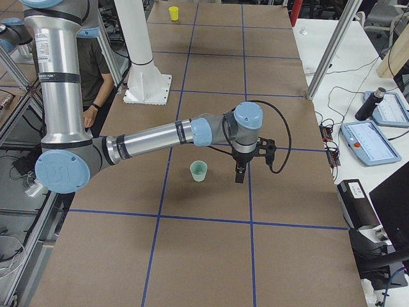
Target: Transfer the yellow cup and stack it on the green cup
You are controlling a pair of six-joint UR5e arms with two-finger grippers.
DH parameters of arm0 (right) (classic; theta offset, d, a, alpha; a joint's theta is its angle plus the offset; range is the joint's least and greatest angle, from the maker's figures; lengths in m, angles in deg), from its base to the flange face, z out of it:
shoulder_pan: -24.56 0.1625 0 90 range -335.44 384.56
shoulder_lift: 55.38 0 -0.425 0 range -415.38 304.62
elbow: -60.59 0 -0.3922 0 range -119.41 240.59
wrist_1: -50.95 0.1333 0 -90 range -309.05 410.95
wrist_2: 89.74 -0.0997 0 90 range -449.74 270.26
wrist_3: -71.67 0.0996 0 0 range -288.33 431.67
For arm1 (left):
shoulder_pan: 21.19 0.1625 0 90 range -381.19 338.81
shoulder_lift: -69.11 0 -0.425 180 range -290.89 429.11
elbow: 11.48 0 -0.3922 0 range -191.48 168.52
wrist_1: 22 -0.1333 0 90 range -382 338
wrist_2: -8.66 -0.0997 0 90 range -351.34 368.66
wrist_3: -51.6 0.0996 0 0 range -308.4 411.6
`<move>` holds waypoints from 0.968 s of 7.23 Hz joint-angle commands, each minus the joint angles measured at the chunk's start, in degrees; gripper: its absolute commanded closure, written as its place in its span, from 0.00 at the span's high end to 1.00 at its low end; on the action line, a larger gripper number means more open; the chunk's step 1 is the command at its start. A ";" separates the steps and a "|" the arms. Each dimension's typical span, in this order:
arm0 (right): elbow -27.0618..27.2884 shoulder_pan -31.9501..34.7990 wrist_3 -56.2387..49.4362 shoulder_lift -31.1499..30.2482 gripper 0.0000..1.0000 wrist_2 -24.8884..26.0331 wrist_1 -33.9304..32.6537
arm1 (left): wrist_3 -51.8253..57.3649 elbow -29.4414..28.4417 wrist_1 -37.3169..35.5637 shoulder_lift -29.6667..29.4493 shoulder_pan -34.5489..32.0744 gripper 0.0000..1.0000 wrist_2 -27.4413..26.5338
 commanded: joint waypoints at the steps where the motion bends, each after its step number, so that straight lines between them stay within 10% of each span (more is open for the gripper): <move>1: 2.13 0.08 0.14 -2.42 1.00 -0.06 0.47 | 0.30 1.17 0.95 2.52 0.00 1.00 0.50; 7: 1.53 -0.10 -0.04 -3.14 1.00 -1.46 1.78 | -7.28 4.76 1.04 4.90 0.26 1.00 4.80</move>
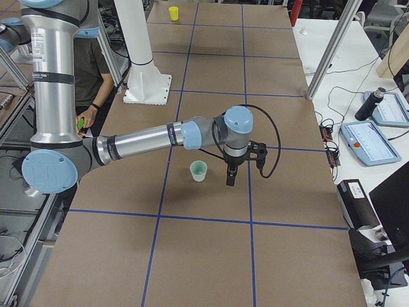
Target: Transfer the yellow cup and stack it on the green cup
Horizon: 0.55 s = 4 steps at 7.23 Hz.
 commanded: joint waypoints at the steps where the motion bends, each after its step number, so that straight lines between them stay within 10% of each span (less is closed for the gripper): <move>1: -0.23 -0.70 -0.26 0.02 1.00 -0.18 1.70 | -9.42 3.20 0.03 1.96 0.15 1.00 0.28; 4: -0.23 -3.42 0.09 -0.07 1.00 -0.35 3.11 | -27.08 4.97 1.60 2.76 3.47 1.00 0.28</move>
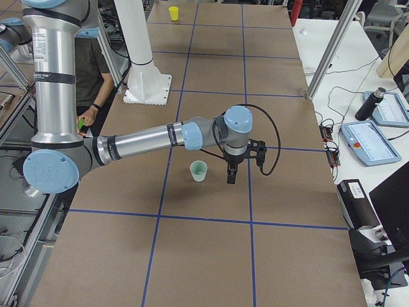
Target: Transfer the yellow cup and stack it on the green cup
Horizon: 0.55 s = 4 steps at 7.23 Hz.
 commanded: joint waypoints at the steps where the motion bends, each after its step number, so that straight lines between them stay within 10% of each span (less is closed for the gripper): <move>1: -0.06 -1.54 0.39 -0.03 1.00 -2.27 0.68 | -14.26 1.14 5.98 1.96 4.46 1.00 0.00; 4: 0.03 -1.55 0.39 -0.03 1.00 -4.31 0.77 | -43.19 1.49 21.37 6.51 18.68 1.00 -8.72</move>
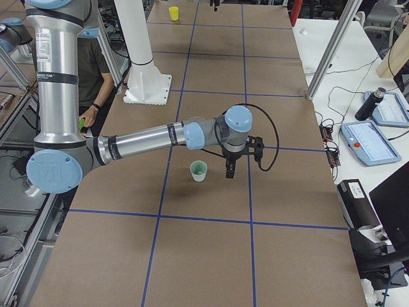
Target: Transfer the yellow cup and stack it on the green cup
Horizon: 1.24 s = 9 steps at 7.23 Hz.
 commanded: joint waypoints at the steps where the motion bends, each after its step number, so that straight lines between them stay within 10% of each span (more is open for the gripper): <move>1: 0.08 -0.01 0.01 0.00 1.00 -1.43 0.04 | -16.27 0.38 9.18 4.99 7.15 1.00 -8.94; 7: 0.17 -0.19 0.19 0.00 0.99 -4.26 0.04 | -51.28 3.09 10.27 15.89 30.19 1.00 -32.26; 9: 0.43 -0.28 0.10 -0.52 0.99 -4.43 0.04 | -74.92 4.50 -0.98 15.13 43.31 0.99 -39.79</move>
